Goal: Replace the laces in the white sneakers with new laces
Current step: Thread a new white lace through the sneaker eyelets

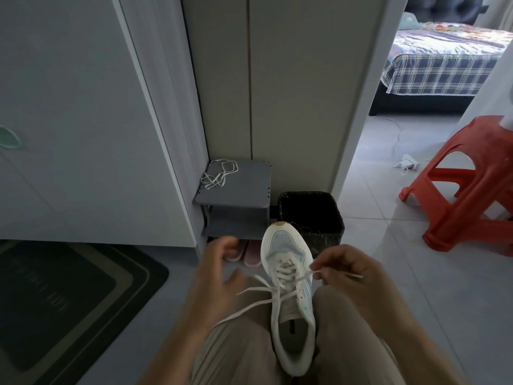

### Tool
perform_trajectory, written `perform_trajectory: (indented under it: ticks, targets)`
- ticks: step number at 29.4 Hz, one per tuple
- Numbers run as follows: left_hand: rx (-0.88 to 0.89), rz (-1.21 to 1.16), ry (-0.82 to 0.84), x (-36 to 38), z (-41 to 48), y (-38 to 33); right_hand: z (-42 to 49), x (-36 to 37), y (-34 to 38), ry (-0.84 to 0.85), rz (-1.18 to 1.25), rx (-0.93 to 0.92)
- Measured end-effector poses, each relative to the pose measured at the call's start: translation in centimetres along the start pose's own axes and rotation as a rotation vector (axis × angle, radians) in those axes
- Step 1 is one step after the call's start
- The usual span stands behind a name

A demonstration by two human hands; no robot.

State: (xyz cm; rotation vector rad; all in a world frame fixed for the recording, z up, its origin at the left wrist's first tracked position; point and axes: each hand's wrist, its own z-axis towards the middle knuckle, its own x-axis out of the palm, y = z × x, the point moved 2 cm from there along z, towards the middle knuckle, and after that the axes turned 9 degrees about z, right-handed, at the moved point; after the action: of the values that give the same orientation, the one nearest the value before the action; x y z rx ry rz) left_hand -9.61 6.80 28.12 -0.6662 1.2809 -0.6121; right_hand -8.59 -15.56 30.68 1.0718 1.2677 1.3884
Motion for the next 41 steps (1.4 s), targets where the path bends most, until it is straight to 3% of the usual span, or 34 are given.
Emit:
perform_trajectory:
  ticks: [2, 4, 8, 15, 20, 25, 31, 36, 41]
  targets:
    - [0.152, -0.191, 0.282, 1.3, -0.7, -4.2, 0.3, 2.0, 0.6, 0.102, -0.102, -0.021]
    - [0.152, -0.325, 0.409, 2.7, -0.8, -5.8, 0.8, 2.7, 1.2, 0.115, -0.126, -0.052]
    - [0.054, -0.304, 0.241, 2.6, 0.2, -4.1, 1.5, 1.5, 1.1, -0.007, -0.157, -0.059]
    - [0.255, 0.034, 0.063, 2.2, -0.6, -1.6, 1.0, 1.2, -0.4, -0.014, -0.199, 0.057]
    - [-0.015, -0.274, 0.350, 2.9, -0.6, -2.9, 0.5, 3.0, -0.4, 0.073, -0.356, -0.030]
    - [-0.179, -0.390, 0.316, 2.9, -0.3, -3.0, 0.4, 3.2, -1.0, 0.036, -0.515, -0.235]
    - [-0.392, -0.613, 0.462, 3.3, -0.6, -2.7, 0.2, 3.0, -1.7, 0.118, -0.598, -0.418]
    - [-0.471, -0.713, 0.428, 3.2, -0.7, -2.8, 0.0, 2.1, -3.7, 0.040, -0.530, -0.257]
    - [-0.502, -0.649, 0.478, 4.2, -1.1, -1.9, -0.3, 2.2, -4.4, 0.092, -0.645, -0.293]
